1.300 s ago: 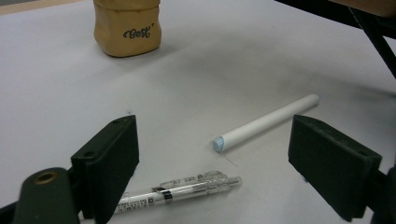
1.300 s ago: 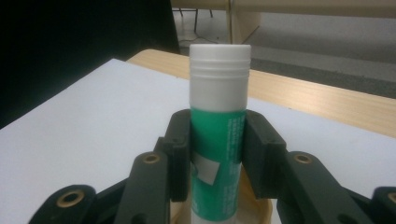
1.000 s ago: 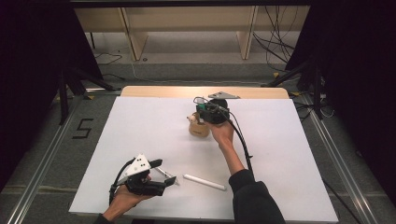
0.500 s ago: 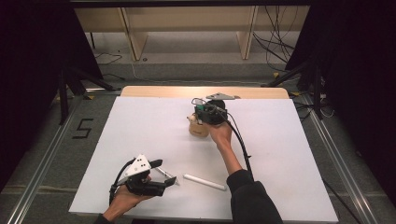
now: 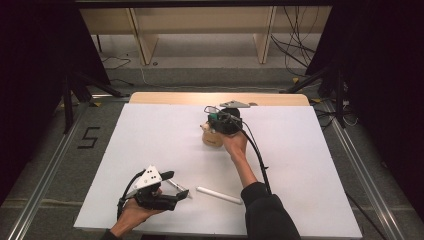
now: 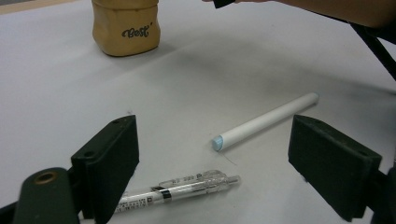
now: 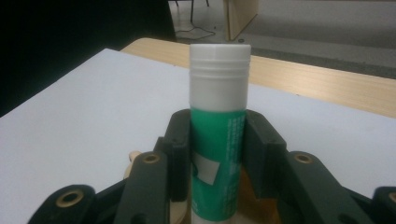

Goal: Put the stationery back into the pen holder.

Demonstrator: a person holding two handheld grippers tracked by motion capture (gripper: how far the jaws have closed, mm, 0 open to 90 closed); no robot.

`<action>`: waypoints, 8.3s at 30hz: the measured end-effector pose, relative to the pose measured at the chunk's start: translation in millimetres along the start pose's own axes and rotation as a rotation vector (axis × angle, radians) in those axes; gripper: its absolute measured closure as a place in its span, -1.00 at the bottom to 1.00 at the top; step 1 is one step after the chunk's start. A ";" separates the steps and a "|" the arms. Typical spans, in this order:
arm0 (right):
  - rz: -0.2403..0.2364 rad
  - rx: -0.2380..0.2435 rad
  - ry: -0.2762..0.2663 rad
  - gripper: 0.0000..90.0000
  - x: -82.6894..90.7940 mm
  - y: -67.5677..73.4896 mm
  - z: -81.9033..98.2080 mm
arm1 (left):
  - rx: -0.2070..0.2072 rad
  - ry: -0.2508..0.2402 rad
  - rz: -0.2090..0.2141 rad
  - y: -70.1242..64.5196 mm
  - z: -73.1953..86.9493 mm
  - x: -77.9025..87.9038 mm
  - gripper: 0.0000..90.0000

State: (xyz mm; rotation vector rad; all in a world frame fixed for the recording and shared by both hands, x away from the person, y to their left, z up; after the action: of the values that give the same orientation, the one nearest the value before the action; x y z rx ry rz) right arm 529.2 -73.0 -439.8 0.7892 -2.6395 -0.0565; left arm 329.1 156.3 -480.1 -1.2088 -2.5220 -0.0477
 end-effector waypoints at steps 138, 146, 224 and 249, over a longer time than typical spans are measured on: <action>-0.430 0.500 0.640 0.29 91.3 90.6 95.8 | 0.036 -0.040 -0.093 11.9 -1.7 5.3 -0.65; -0.423 0.515 0.654 0.43 88.5 93.1 97.7 | 0.042 -0.039 -0.094 11.6 -1.5 4.9 -0.65; -0.320 0.177 0.141 0.75 112.2 48.4 27.8 | 0.037 -0.042 -0.101 12.0 -2.1 5.9 -0.65; -0.197 0.033 -0.104 0.75 85.5 21.5 -18.0 | 0.040 -0.040 -0.102 12.5 -1.5 5.5 -0.65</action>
State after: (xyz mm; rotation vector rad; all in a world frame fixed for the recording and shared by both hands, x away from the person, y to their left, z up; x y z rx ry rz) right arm 459.0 -99.5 -390.1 1.0831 -2.6559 -0.1106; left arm 335.8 168.2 -478.5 -1.0753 -2.6053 0.0020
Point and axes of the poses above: each handheld gripper's, and its own axes: x roughly backward along the jaws, z roughly out of its underside, y roughly to its left, the point moved 2 cm from there along -x, roughly forward along the jaws, and after that the axes turned 8 degrees about -y, right-handed, at the moved point
